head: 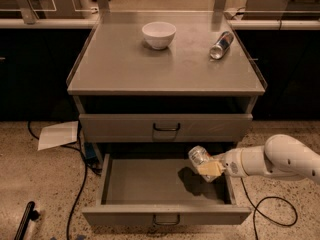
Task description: Place 7up can into middle drawer
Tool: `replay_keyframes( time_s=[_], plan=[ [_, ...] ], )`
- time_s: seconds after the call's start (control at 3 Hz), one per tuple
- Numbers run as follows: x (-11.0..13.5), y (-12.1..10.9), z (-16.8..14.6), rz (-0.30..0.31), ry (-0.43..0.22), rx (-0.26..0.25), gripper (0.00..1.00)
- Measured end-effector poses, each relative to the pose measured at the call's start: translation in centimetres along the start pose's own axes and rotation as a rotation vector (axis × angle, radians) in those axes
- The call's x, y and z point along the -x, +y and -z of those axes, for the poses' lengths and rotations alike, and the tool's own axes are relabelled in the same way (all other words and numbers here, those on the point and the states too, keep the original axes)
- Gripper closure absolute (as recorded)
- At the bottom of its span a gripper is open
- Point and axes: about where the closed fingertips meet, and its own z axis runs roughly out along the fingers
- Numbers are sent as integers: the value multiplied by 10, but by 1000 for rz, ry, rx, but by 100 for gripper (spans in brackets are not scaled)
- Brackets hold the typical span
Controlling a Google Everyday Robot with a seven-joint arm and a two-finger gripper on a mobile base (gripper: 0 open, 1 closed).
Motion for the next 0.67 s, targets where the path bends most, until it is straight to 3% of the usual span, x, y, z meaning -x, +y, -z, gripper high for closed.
replay_keyframes(
  time_s=[0.67],
  plan=[
    [-44,-36,-58,-140,44,60,100]
  ],
)
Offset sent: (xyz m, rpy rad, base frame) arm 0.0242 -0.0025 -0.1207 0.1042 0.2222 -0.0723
